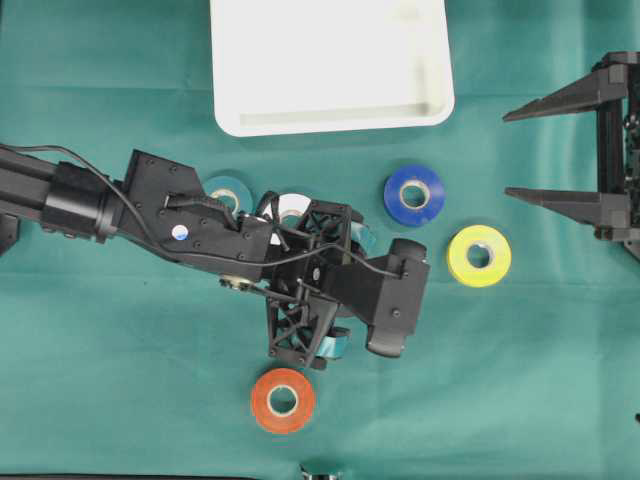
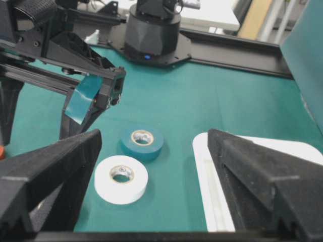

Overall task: Pick up the tape from a random location and place it into the white case.
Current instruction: 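Lower the left gripper into the black roll's hole and close, then lift the black roll with the left gripper toward the white tray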

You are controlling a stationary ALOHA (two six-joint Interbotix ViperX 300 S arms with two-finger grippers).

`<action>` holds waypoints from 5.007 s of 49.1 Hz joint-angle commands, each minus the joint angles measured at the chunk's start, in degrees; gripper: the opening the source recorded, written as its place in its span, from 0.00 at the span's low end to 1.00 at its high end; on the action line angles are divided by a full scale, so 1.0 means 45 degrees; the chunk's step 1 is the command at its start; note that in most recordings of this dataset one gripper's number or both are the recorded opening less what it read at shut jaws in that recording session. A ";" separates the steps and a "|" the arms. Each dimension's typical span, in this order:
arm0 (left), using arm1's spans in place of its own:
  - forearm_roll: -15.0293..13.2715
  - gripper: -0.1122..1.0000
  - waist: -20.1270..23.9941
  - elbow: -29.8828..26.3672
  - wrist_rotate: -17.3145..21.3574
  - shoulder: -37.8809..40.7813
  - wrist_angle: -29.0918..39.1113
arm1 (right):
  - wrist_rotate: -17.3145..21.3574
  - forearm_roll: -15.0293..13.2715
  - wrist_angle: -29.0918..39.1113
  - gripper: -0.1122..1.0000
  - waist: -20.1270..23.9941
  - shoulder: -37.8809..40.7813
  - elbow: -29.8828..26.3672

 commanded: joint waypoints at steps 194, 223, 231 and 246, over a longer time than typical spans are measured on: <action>0.0117 0.27 -0.0332 -0.4395 0.0078 -0.1504 0.5410 | 0.0020 -0.0039 0.0605 0.93 0.0488 0.0430 -0.0352; 0.0117 0.27 -0.0332 -0.4395 0.0059 -0.1504 0.5410 | 0.0020 -0.0039 0.0605 0.93 0.0547 0.0410 -0.0352; 0.0117 0.27 -0.0332 -0.4395 0.0059 -0.1504 0.5391 | 0.0020 -0.0039 0.0605 0.93 0.0547 0.0410 -0.0352; 0.0098 0.27 -0.0312 -0.4375 0.0059 -0.1504 0.5391 | 0.0020 -0.0039 0.0703 0.93 0.0547 0.0410 -0.0352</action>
